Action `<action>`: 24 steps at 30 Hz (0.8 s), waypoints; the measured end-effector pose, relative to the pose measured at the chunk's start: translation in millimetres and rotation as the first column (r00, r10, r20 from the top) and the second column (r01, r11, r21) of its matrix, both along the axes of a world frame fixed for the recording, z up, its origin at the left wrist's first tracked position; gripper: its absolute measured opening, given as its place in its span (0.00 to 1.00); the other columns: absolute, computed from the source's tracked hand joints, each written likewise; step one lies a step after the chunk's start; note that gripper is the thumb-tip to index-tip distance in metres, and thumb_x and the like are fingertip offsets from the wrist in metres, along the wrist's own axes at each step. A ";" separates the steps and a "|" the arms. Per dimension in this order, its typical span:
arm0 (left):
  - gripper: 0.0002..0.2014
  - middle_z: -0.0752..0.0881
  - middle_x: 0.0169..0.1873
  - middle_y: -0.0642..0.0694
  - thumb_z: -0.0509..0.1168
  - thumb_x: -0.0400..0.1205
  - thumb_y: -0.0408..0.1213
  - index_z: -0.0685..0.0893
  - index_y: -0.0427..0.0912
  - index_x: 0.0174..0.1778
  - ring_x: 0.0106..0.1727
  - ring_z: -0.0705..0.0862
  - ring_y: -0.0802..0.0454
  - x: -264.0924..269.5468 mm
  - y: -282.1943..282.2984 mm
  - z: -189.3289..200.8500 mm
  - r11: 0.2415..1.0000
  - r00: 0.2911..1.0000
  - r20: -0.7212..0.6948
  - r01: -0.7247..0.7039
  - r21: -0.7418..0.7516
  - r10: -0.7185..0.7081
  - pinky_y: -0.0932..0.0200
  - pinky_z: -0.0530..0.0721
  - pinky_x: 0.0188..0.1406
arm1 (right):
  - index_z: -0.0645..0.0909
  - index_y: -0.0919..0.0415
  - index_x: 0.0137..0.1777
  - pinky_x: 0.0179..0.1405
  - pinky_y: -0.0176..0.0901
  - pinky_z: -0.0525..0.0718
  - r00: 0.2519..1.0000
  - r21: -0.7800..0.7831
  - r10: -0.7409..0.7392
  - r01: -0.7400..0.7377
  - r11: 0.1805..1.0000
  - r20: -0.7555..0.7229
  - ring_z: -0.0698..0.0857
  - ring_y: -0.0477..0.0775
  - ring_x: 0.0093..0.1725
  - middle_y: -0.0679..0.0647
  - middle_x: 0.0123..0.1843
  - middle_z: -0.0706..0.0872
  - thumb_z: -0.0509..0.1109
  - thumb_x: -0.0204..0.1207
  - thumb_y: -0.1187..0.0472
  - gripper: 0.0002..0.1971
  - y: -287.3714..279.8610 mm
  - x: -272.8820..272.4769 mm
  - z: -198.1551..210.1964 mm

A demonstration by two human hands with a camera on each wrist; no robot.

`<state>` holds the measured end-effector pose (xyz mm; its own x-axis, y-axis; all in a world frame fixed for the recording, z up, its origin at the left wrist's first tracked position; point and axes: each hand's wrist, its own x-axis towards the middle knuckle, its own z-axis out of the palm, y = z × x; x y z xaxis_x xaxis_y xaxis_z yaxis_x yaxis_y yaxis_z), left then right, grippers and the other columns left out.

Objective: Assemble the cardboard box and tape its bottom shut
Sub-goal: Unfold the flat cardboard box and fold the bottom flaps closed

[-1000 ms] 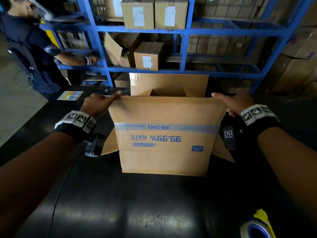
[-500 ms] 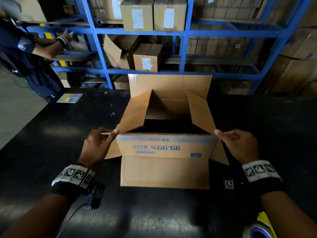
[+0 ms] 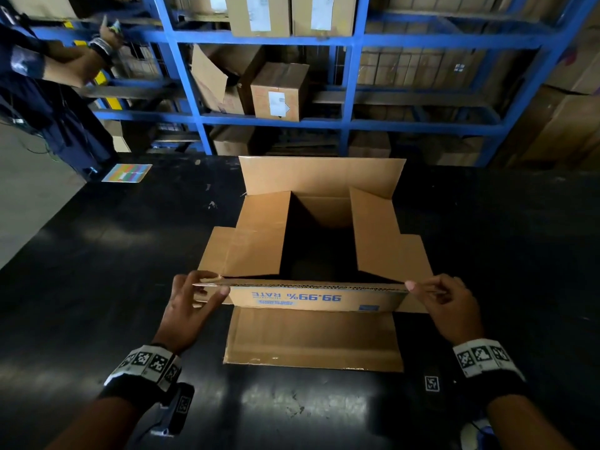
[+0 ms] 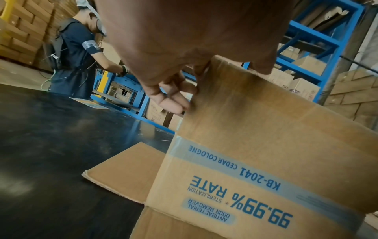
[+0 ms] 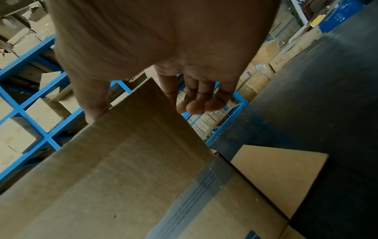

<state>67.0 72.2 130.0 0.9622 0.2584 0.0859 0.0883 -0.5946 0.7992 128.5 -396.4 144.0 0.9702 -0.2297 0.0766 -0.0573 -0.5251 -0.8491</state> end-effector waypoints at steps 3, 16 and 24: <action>0.37 0.76 0.63 0.51 0.69 0.68 0.75 0.79 0.56 0.68 0.64 0.82 0.58 9.5 10.5 -9.0 0.997 1.000 0.013 0.023 -0.071 -0.022 0.58 0.83 0.56 | 0.83 0.55 0.50 0.51 0.49 0.84 1.000 0.064 0.001 -0.002 0.998 0.004 0.85 0.54 0.50 0.54 0.55 0.81 0.72 0.51 0.18 0.43 -4.7 10.6 -9.0; 0.46 0.89 0.59 0.43 0.66 0.61 0.79 0.88 0.46 0.63 0.62 0.86 0.45 95.6 10.9 -23.8 0.951 0.961 -0.270 -0.138 -0.278 0.060 0.44 0.79 0.71 | 0.84 0.48 0.56 0.48 0.40 0.79 0.961 0.344 0.157 -0.071 0.936 -0.227 0.84 0.41 0.55 0.39 0.53 0.86 0.73 0.38 0.14 0.50 13.5 83.1 -15.6; 0.43 0.92 0.59 0.51 0.66 0.67 0.82 0.90 0.51 0.65 0.66 0.87 0.49 111.8 14.7 -34.1 0.959 0.947 -0.318 -0.128 -0.254 0.042 0.39 0.77 0.78 | 0.84 0.44 0.60 0.77 0.60 0.76 0.927 0.258 0.144 -0.053 0.965 -0.347 0.82 0.57 0.69 0.50 0.66 0.85 0.72 0.52 0.17 0.42 20.5 100.8 -27.7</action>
